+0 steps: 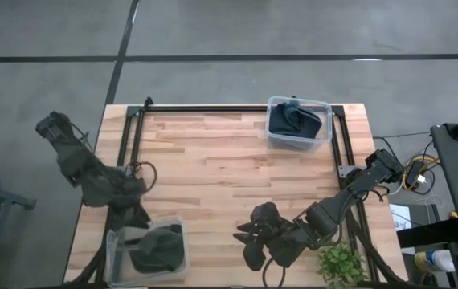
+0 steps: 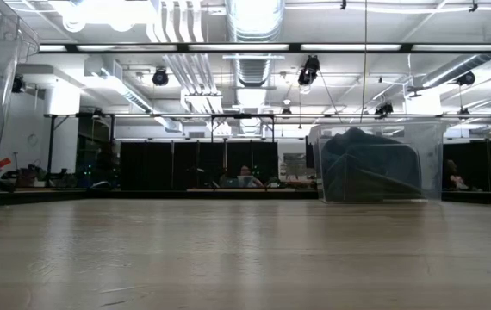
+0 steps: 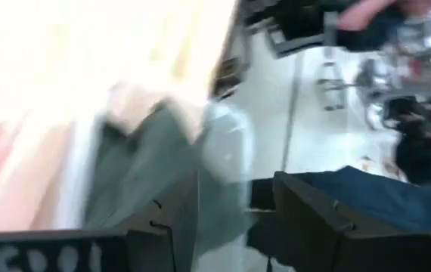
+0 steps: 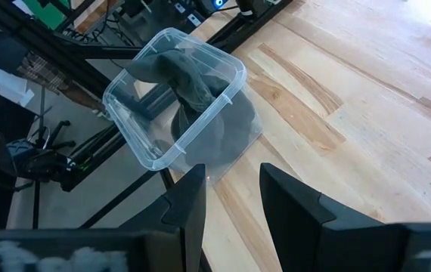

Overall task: Pick & Place hat
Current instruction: Put the gray cap into the bottom transparent bin

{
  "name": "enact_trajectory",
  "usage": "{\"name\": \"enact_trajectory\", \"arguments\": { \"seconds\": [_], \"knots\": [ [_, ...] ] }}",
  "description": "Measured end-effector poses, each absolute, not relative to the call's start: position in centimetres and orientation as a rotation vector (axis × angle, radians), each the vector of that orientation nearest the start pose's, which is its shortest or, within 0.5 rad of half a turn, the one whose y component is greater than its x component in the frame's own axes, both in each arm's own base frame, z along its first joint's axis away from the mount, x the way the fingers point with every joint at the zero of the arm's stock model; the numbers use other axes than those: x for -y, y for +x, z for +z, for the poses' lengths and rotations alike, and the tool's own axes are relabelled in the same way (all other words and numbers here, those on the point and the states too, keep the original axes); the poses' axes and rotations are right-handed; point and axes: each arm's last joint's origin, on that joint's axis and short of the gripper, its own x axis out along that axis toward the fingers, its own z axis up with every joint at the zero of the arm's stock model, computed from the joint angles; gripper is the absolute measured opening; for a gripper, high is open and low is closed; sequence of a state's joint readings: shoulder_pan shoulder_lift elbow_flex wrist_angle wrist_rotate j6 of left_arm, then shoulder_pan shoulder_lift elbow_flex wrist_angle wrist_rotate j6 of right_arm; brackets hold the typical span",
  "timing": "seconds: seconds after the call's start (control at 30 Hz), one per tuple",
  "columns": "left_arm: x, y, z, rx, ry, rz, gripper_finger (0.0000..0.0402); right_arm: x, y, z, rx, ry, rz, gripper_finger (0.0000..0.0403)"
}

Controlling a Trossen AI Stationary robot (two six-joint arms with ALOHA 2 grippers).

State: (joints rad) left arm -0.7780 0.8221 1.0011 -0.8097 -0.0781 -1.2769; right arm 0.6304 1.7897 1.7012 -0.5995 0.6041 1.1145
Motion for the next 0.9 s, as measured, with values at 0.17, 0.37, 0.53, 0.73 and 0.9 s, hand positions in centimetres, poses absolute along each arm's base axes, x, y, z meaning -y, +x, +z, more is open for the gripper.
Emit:
{"name": "enact_trajectory", "arguments": {
  "seconds": [0.17,0.37,0.53,0.73,0.9],
  "knots": [
    [13.0,13.2,33.3,-0.929,-0.807,-0.301,0.0162,-22.1,33.1,34.1,-0.495,0.688,-0.279,0.0118],
    [15.7,14.9,32.0,-1.103,-0.756,-0.358,0.0162,-22.1,33.1,34.1,-0.495,0.688,-0.279,0.0118],
    [16.6,15.8,32.3,-1.145,-0.658,-0.323,0.0162,-22.1,33.1,34.1,-0.498,0.666,-0.273,0.0118],
    [16.7,16.0,35.4,-1.151,-0.654,-0.280,0.0162,-22.1,33.1,34.1,-0.501,0.636,-0.265,0.0118],
    [18.1,17.2,37.0,-1.101,-0.680,-0.316,0.0162,-22.1,33.1,34.1,-0.504,0.613,-0.259,0.0118]
  ]
}}
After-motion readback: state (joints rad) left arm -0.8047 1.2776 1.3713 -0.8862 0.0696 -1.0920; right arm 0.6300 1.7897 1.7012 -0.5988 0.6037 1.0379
